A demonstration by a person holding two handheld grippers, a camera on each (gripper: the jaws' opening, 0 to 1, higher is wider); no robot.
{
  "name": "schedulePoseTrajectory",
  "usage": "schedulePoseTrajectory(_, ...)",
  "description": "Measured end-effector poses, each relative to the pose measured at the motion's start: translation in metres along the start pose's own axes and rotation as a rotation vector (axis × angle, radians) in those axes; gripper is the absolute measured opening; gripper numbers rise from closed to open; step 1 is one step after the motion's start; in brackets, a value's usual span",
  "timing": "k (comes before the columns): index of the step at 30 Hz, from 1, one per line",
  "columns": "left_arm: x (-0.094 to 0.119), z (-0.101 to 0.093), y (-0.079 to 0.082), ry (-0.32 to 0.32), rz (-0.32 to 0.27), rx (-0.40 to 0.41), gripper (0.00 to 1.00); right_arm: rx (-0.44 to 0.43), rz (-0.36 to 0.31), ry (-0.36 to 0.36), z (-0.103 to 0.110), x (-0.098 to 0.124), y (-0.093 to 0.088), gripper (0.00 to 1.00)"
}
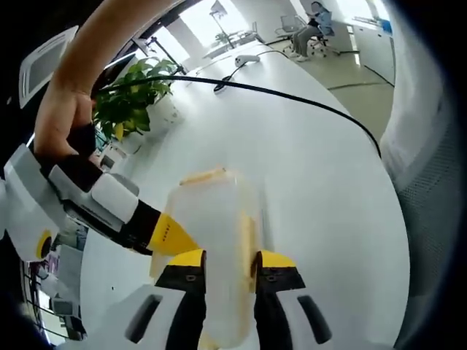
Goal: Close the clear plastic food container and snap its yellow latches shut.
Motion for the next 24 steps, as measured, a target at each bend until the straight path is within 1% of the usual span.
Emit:
schedulePoseTrajectory(1,0.0001,-0.0001,0.0004,0.003,0.003,-0.001,0.18,-0.002,0.0,-0.014,0.0,0.0008,0.0004,0.35)
schedulePoseTrajectory(2,0.0,-0.0009,0.0008,0.007,0.009,-0.014,0.18,0.014,0.01,-0.037,0.0003,0.0011,0.0013,0.36)
schedulePoseTrajectory(3,-0.0002,-0.0007,0.001,0.008,0.009,-0.011,0.18,0.026,0.011,-0.065,0.0022,0.0015,0.0023,0.36)
schedulePoseTrajectory(5,-0.0002,0.0,0.0004,0.014,0.006,-0.004,0.18,0.022,0.014,-0.084,0.0039,0.0017,0.0033,0.36)
schedulePoseTrajectory(8,-0.0008,0.0007,0.0006,0.017,0.009,-0.005,0.18,0.038,0.016,-0.11,0.0054,0.0026,0.0038,0.36)
schedulePoseTrajectory(12,-0.0014,0.0003,0.0008,0.02,0.013,-0.016,0.18,0.004,0.016,-0.091,0.0013,0.0017,0.0046,0.35)
schedulePoseTrajectory(15,-0.001,0.0002,0.0013,0.02,0.014,-0.025,0.18,-0.015,0.041,-0.048,-0.0015,-0.0007,0.0057,0.35)
schedulePoseTrajectory(18,-0.0012,-0.0002,0.0016,0.022,0.019,-0.031,0.18,0.003,0.07,-0.061,0.0022,-0.0021,0.0081,0.34)
schedulePoseTrajectory(19,-0.0012,-0.0004,0.0017,0.021,0.021,-0.03,0.18,0.007,0.07,-0.061,0.0027,-0.0019,0.0077,0.33)
schedulePoseTrajectory(22,-0.0009,-0.0004,0.0018,0.019,0.018,-0.038,0.18,0.012,0.049,-0.053,0.0018,0.0002,0.0048,0.32)
schedulePoseTrajectory(23,-0.0006,-0.0007,0.0018,0.019,0.02,-0.046,0.18,0.021,0.022,-0.015,0.0032,-0.0037,0.0064,0.31)
schedulePoseTrajectory(24,-0.001,-0.0014,0.0021,0.024,0.019,-0.05,0.18,0.01,0.016,-0.032,0.0019,0.0013,0.003,0.3)
Point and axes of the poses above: the point that each gripper's makers call its tool centre point, and the gripper's own axes: x roughly backward along the fingers, z roughly to its left, y roughly out of its top, the point moved 6 cm from there along x, roughly backward along the fingers, and after that the axes turned 6 degrees about y, right-handed, at the moved point
